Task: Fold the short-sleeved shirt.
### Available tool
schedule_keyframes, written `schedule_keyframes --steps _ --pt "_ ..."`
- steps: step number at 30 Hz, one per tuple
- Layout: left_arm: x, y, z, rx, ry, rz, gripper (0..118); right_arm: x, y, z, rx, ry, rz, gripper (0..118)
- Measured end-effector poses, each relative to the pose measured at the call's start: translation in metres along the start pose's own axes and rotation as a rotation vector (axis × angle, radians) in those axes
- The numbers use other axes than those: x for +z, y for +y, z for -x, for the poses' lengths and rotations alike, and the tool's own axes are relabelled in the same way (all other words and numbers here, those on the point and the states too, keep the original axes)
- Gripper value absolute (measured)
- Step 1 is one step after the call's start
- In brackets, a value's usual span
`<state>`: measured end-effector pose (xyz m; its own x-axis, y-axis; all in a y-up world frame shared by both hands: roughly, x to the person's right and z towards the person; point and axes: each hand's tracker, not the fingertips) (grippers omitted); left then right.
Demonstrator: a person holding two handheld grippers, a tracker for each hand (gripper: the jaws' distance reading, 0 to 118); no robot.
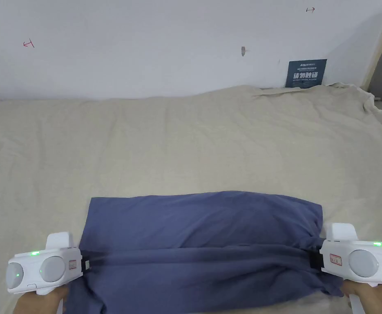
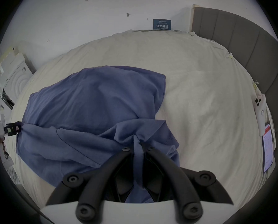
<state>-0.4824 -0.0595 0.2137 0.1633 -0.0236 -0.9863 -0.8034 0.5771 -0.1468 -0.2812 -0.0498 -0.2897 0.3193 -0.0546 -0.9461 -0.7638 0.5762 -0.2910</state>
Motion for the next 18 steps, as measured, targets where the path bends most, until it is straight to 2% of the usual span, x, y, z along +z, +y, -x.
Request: schedule_keyframes --steps 1,2,3,4,5,6,7,13,18 --pt "0.004 0.001 0.000 0.001 -0.018 0.001 12 0.004 0.001 0.002 0.012 -0.005 -0.003 13" --pt "0.007 0.001 0.000 0.003 -0.026 0.001 21 0.009 0.002 0.003 0.020 -0.012 -0.006 20" --pt "0.012 0.003 -0.001 0.006 -0.043 0.004 38 0.010 0.002 -0.003 0.026 -0.012 -0.016 35" --pt "0.018 0.004 -0.003 0.008 -0.050 0.006 61 0.017 0.002 -0.004 0.027 -0.008 -0.035 52" --pt "0.023 0.006 -0.003 0.010 -0.057 0.002 86 0.026 0.002 -0.004 0.020 0.002 -0.071 76" --pt "0.032 0.007 -0.004 0.010 -0.067 -0.016 100 0.037 0.002 -0.003 0.013 0.002 -0.108 88" --pt "0.042 0.008 -0.005 0.016 -0.082 -0.044 106 0.057 0.000 0.004 0.008 -0.002 -0.144 94" --pt "0.107 0.008 -0.004 0.028 -0.119 -0.185 106 0.138 -0.004 0.014 0.026 0.004 -0.347 94" --pt "0.147 -0.005 0.002 0.038 -0.111 -0.275 108 0.196 -0.020 0.023 0.037 0.031 -0.441 94"
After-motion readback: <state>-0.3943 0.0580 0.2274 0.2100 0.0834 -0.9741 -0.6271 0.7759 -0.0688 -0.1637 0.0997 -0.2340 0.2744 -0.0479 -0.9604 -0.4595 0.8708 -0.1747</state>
